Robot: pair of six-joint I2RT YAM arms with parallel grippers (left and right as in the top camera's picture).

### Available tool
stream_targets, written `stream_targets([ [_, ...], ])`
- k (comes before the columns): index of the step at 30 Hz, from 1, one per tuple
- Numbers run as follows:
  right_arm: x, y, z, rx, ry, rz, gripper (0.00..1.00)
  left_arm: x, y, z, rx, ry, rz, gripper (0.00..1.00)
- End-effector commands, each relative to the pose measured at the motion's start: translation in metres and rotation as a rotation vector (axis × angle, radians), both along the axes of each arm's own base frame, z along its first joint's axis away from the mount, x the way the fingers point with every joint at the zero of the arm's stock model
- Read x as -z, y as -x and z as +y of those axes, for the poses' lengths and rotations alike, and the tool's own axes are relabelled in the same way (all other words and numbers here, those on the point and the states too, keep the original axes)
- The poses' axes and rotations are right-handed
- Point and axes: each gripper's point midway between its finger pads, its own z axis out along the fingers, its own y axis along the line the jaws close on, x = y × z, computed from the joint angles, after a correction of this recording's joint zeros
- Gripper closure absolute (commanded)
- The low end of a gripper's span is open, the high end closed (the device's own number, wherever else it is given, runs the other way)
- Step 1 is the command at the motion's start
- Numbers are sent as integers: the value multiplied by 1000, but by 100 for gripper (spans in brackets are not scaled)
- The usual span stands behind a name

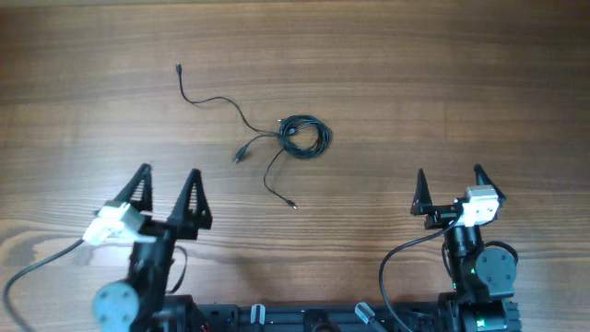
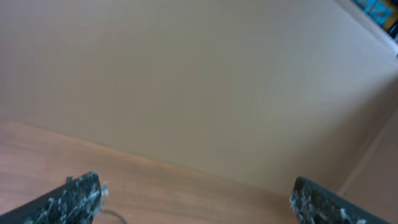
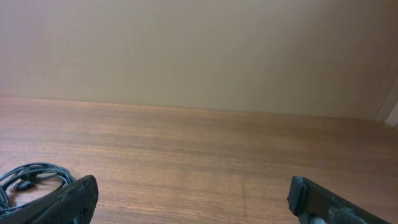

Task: Untangle cables
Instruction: 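Reach the left gripper forward over the coiled black cable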

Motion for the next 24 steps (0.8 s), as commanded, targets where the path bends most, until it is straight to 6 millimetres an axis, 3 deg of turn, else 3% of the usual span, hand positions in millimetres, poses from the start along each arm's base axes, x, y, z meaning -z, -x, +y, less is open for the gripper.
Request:
stream_targets([
  [1,-2,0,-4,23,-20,-10,0,-64,26,-5,25,-13,-46,0],
  [8,-2,0,-4,23,-20,-11,0,-116,23,-12,63,-45,129,0],
  [14,-2,0,-4,23,-20,-11,0,-133,-9,-34,199,-100,321,0],
  [19,-2,0,-4,23,-20,-10,0,-124,-46,-44,278,-137,512,0],
  [24,-2,0,-4,23,-20,-10,0,-75,-81,-44,301,-99,767,0],
])
